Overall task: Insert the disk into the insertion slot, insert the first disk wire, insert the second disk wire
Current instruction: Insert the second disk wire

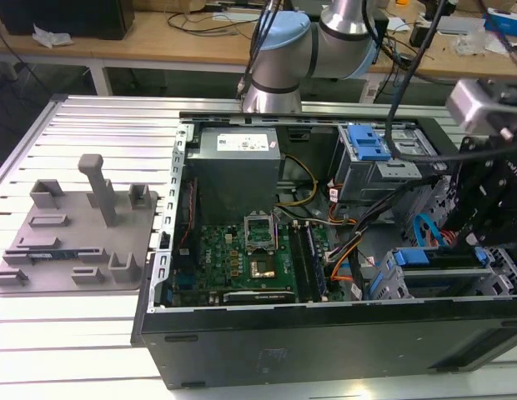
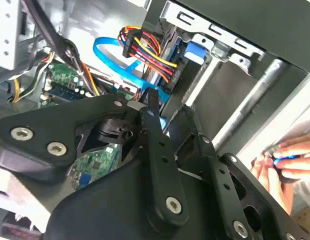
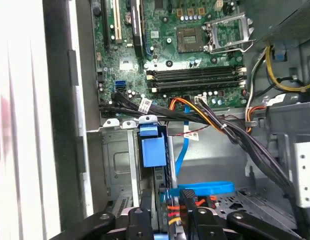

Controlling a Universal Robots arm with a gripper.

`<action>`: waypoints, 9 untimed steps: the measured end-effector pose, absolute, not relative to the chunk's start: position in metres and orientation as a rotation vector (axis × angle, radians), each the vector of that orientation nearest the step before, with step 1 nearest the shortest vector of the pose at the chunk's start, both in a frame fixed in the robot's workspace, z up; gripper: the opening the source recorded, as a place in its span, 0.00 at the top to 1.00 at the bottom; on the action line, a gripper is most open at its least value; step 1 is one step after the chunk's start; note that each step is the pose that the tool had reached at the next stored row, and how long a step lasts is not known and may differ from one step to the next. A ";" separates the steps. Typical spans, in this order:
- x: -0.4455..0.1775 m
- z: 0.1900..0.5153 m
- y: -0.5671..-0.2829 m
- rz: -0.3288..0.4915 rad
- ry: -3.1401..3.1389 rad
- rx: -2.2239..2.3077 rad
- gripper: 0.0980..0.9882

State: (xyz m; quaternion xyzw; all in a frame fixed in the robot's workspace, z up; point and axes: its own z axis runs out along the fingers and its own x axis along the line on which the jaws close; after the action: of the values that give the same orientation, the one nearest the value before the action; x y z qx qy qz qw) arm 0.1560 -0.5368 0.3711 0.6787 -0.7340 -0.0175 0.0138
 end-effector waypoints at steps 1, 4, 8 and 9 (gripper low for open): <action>0.156 0.375 -0.537 -0.055 -2.286 2.114 0.70; 0.156 0.395 -0.537 -0.054 -2.286 2.114 0.87; 0.156 0.401 -0.537 -0.054 -2.286 2.114 0.99; 0.156 0.401 -0.537 -0.054 -2.286 2.114 0.99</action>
State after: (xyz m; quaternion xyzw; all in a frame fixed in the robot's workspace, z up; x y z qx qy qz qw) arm 0.1561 -0.5368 0.4013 0.6788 -0.7340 -0.0173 0.0135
